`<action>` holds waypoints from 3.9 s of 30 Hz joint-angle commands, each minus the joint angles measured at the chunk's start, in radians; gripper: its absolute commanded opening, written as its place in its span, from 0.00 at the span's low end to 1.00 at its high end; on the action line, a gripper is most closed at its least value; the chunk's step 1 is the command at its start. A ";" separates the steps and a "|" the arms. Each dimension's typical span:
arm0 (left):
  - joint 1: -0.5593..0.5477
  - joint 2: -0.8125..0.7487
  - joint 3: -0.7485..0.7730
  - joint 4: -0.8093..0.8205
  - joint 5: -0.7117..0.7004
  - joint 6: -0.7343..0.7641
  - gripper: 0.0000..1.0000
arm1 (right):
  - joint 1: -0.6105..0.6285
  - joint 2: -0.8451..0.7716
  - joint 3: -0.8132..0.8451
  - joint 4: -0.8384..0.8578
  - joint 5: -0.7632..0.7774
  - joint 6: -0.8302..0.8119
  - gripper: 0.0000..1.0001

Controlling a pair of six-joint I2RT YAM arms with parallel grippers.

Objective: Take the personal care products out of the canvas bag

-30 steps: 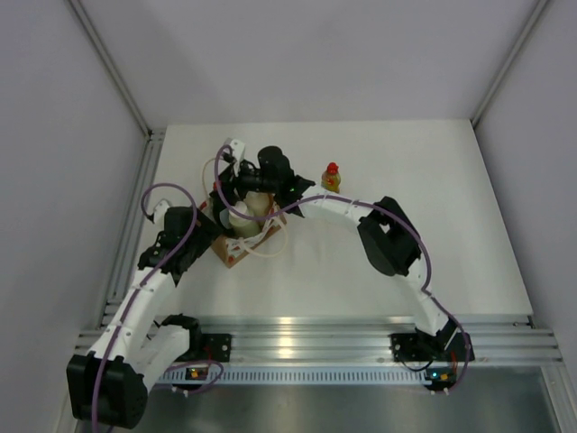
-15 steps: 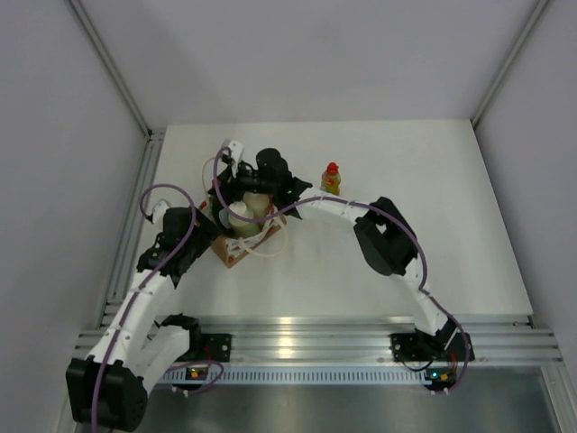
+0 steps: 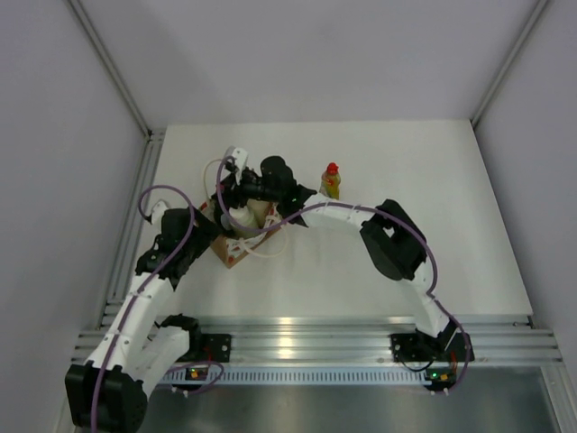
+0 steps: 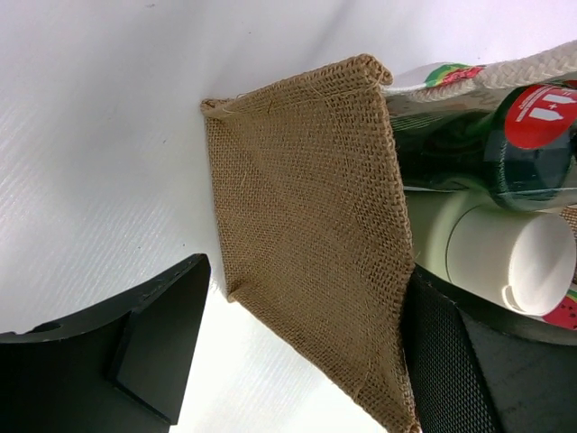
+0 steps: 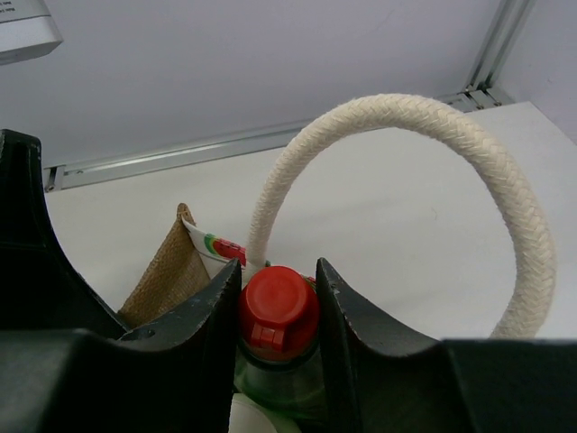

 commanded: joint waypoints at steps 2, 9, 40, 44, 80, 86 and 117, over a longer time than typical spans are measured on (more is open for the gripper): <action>-0.001 -0.036 0.004 0.023 0.006 -0.016 0.84 | 0.029 -0.141 0.012 0.141 0.004 -0.014 0.00; -0.001 -0.031 0.001 0.024 0.009 -0.020 0.84 | 0.032 -0.184 0.015 0.130 0.023 -0.019 0.00; -0.001 -0.068 -0.010 0.024 0.024 -0.009 0.91 | 0.049 -0.387 0.232 -0.214 0.170 -0.099 0.00; -0.001 -0.083 -0.014 0.023 0.028 -0.004 0.91 | 0.049 -0.441 0.219 -0.246 0.228 -0.125 0.00; -0.001 -0.086 0.003 0.021 0.066 0.042 0.93 | -0.589 -0.921 -0.291 -0.205 0.529 0.111 0.00; -0.001 -0.069 0.016 0.023 0.080 0.046 0.93 | -0.640 -0.927 -0.535 0.042 0.532 0.102 0.00; -0.001 0.001 0.066 0.021 0.120 0.165 0.97 | -0.652 -0.698 -0.789 0.305 0.369 0.046 0.73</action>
